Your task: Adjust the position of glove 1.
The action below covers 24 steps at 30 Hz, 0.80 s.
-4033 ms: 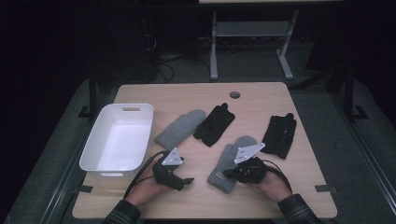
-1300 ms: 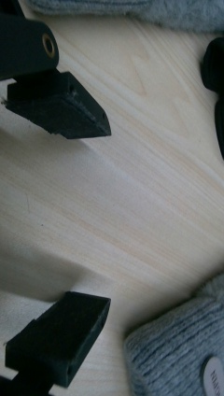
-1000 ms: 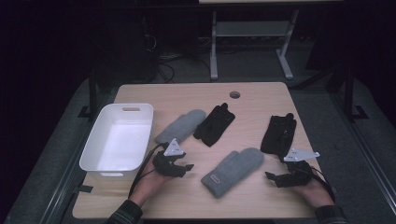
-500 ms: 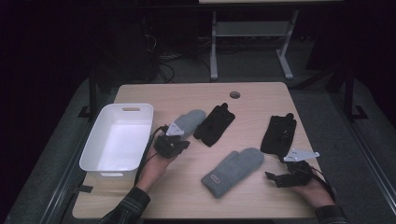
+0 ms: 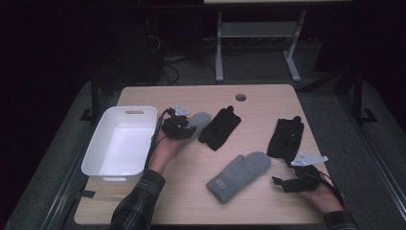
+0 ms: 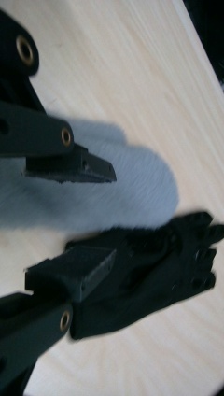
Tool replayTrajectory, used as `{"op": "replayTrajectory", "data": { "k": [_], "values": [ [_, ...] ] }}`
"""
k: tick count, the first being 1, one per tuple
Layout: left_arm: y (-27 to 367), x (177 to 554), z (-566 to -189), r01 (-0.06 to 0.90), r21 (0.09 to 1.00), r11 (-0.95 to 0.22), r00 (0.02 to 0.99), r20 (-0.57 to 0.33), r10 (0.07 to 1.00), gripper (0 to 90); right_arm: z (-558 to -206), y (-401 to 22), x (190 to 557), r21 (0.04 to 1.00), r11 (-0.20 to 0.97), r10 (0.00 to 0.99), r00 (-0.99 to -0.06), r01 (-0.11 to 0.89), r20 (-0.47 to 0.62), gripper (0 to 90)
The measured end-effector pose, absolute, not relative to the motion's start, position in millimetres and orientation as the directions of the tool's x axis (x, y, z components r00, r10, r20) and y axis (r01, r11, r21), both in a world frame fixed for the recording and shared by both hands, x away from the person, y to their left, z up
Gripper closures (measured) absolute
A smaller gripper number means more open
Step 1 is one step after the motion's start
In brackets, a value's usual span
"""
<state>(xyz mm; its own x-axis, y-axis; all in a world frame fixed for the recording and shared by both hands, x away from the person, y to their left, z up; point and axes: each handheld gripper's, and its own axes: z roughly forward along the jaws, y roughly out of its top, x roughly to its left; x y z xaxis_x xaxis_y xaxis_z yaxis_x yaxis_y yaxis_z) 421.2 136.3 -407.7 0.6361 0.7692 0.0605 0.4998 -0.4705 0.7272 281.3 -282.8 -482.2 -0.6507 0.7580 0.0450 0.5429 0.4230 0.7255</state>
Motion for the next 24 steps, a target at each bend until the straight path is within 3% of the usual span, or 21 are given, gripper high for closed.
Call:
{"op": "replayTrajectory", "data": {
  "k": [11, 15, 21, 24],
  "values": [
    [134, 451, -432, 0.575, 0.667, -0.473, 0.589, 0.063, 0.805, 41.7, -482, -284, 282, 0.724, 0.421, 0.756, -0.653, 0.546, 0.053, 13.6],
    [133, 454, -441, 0.600, 0.638, -0.482, 0.580, 0.068, 0.812, 41.4, -482, -284, 282, 0.725, 0.418, 0.756, -0.652, 0.547, 0.056, 13.6],
    [133, 456, -450, 0.615, 0.626, -0.479, 0.577, 0.056, 0.815, 48.4, -482, -284, 282, 0.725, 0.418, 0.757, -0.651, 0.547, 0.056, 13.6],
    [133, 456, -453, 0.607, 0.631, -0.483, 0.585, 0.057, 0.809, 59.6, -482, -284, 282, 0.724, 0.421, 0.756, -0.653, 0.546, 0.053, 13.6]
  ]
}}
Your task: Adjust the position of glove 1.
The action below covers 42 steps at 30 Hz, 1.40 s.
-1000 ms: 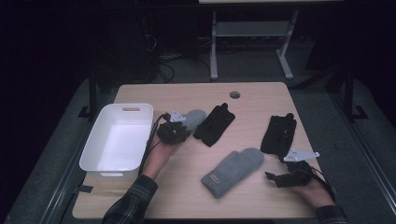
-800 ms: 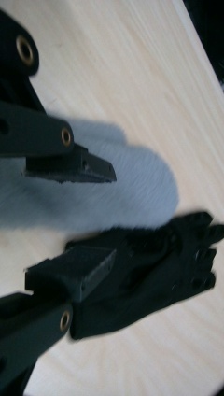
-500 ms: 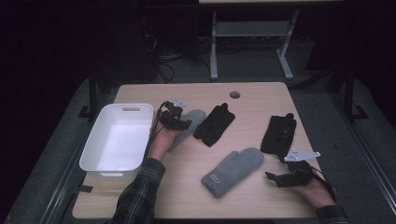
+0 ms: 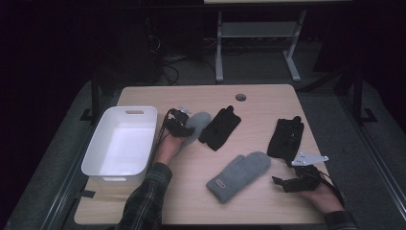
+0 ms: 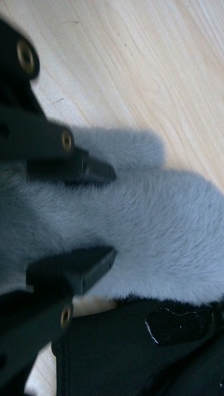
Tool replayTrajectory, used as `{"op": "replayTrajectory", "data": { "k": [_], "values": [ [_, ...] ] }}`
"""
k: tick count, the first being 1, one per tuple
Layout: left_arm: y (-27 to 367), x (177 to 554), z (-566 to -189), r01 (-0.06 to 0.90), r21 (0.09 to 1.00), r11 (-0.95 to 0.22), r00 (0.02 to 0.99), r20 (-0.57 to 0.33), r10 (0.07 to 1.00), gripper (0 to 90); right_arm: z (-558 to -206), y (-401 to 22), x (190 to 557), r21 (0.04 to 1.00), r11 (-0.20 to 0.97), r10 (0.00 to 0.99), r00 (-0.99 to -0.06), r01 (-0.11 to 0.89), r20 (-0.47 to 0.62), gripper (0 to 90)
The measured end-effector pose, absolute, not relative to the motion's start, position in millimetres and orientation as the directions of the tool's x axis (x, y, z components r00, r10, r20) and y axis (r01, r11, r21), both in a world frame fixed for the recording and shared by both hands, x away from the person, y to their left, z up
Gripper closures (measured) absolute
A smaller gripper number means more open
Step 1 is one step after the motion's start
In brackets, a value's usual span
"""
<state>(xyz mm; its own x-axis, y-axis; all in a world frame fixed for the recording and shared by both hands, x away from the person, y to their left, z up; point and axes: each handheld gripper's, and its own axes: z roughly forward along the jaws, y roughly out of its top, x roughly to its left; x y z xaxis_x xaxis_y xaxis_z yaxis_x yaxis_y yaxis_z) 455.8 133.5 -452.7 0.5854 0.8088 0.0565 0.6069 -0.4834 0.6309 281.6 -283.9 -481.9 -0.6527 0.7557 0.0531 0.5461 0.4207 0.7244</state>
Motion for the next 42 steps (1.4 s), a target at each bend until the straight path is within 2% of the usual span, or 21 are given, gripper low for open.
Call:
{"op": "replayTrajectory", "data": {
  "k": [4, 9, 24, 36, 42],
  "values": [
    [134, 455, -451, 0.602, 0.635, -0.484, 0.587, 0.059, 0.807, 77.0, -482, -284, 281, 0.724, 0.421, 0.757, -0.652, 0.546, 0.051, 13.6],
    [138, 454, -443, 0.603, 0.651, -0.460, 0.579, 0.038, 0.814, 83.9, -482, -283, 281, 0.725, 0.421, 0.757, -0.652, 0.546, 0.051, 13.6],
    [136, 436, -402, 0.585, 0.689, -0.429, 0.590, 0.002, 0.807, 85.8, -482, -283, 281, 0.725, 0.420, 0.758, -0.650, 0.546, 0.050, 13.7],
    [126, 415, -370, 0.599, 0.704, -0.381, 0.644, -0.141, 0.752, 85.8, -482, -283, 281, 0.725, 0.421, 0.759, -0.650, 0.545, 0.047, 13.7],
    [113, 403, -366, 0.588, 0.702, -0.401, 0.686, -0.170, 0.708, 85.8, -482, -283, 281, 0.725, 0.419, 0.759, -0.650, 0.546, 0.050, 13.7]
  ]
}}
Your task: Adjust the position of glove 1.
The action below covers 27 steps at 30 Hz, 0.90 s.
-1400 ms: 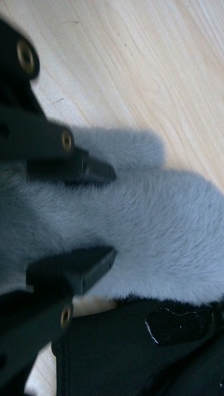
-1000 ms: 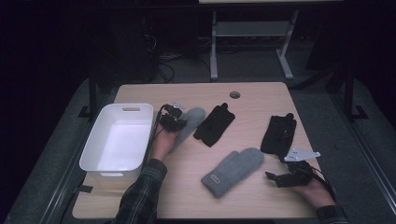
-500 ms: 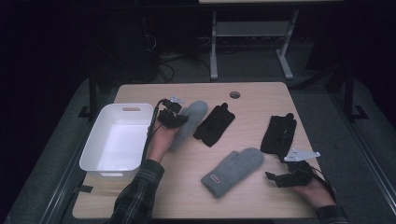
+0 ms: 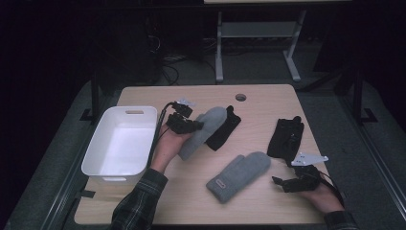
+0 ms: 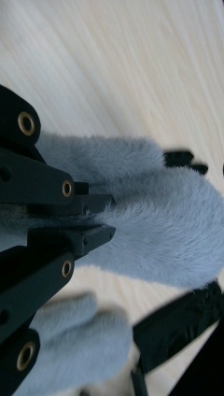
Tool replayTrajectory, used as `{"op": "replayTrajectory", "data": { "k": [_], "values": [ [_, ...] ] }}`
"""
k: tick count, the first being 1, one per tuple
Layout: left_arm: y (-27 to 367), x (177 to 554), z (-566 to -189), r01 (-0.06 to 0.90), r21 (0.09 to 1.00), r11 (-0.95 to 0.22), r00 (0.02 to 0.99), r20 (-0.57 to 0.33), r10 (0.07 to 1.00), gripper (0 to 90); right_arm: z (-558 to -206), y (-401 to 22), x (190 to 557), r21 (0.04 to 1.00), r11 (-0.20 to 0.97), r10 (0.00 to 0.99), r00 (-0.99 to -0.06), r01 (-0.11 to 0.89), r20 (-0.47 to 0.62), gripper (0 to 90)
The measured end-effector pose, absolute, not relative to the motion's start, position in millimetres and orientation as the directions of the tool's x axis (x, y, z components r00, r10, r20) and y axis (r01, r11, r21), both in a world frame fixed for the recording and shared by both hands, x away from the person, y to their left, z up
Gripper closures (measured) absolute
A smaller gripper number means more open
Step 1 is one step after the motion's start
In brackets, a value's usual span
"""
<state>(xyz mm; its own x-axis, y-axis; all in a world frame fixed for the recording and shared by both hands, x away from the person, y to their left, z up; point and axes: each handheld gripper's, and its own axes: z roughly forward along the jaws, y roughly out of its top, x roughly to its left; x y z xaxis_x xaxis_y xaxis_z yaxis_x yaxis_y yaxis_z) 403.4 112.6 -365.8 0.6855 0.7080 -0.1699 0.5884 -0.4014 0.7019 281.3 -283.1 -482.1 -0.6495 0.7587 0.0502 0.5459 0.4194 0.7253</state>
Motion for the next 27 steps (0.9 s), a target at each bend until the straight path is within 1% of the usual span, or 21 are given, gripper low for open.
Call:
{"op": "replayTrajectory", "data": {
  "k": [7, 11, 17, 23, 27],
  "values": [
    [88, 384, -363, 0.573, 0.688, -0.446, 0.726, -0.173, 0.665, 85.9, -482, -284, 282, 0.725, 0.421, 0.757, -0.652, 0.546, 0.052, 13.7],
    [70, 373, -363, 0.565, 0.688, -0.456, 0.737, -0.172, 0.654, 86.0, -482, -284, 282, 0.724, 0.421, 0.756, -0.652, 0.546, 0.053, 13.7],
    [48, 357, -364, 0.561, 0.693, -0.452, 0.753, -0.200, 0.627, 86.1, -482, -284, 282, 0.726, 0.417, 0.756, -0.652, 0.547, 0.056, 13.6],
    [25, 344, -370, 0.547, 0.671, -0.501, 0.783, -0.200, 0.589, 86.2, -482, -284, 282, 0.726, 0.416, 0.757, -0.651, 0.547, 0.058, 13.6],
    [14, 336, -374, 0.550, 0.667, -0.502, 0.785, -0.207, 0.585, 86.3, -482, -284, 282, 0.726, 0.417, 0.756, -0.652, 0.547, 0.056, 13.6]
  ]
}}
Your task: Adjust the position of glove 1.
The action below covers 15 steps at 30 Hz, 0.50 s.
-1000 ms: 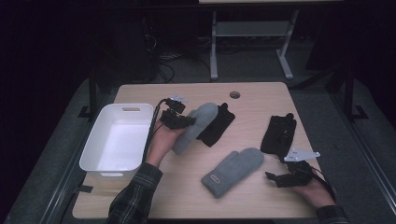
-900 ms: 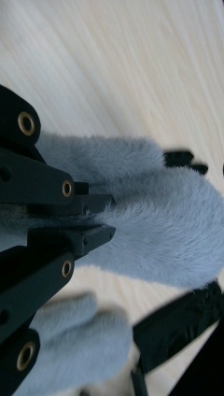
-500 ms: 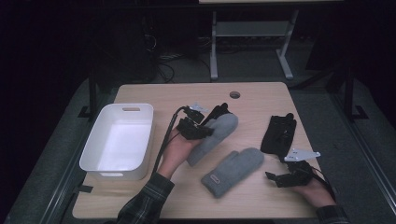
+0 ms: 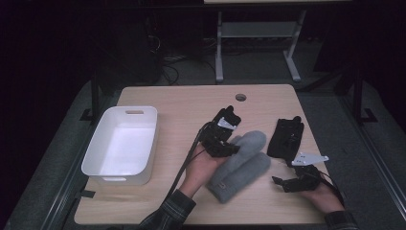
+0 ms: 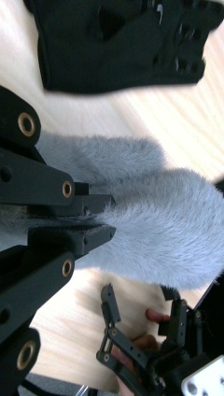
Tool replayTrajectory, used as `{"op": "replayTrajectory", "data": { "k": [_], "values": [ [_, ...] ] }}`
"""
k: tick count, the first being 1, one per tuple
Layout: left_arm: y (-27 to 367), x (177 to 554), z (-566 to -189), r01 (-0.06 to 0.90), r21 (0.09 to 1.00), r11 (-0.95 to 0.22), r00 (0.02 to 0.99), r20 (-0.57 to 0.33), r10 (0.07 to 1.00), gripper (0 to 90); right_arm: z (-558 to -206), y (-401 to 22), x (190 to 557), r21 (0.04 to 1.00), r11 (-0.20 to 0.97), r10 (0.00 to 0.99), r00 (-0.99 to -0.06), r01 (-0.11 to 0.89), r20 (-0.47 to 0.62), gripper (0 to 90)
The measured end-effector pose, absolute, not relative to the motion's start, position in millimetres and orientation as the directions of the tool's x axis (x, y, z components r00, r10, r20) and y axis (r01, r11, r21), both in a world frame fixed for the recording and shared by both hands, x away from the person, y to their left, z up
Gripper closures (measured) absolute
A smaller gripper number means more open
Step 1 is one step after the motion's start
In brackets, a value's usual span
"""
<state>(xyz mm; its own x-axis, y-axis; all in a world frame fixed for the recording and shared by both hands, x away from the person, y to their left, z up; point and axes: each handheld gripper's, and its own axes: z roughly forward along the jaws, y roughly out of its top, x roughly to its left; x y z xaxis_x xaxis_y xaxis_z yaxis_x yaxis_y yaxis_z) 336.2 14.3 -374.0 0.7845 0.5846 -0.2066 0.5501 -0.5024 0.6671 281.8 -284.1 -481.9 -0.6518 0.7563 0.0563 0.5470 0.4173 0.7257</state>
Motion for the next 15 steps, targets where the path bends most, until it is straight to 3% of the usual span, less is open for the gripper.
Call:
{"op": "replayTrajectory", "data": {
  "k": [15],
  "values": [
    [-10, 327, -403, 0.556, 0.624, -0.549, 0.795, -0.207, 0.569, 85.4, -482, -284, 282, 0.726, 0.417, 0.756, -0.652, 0.547, 0.057, 13.6]
  ]
}}
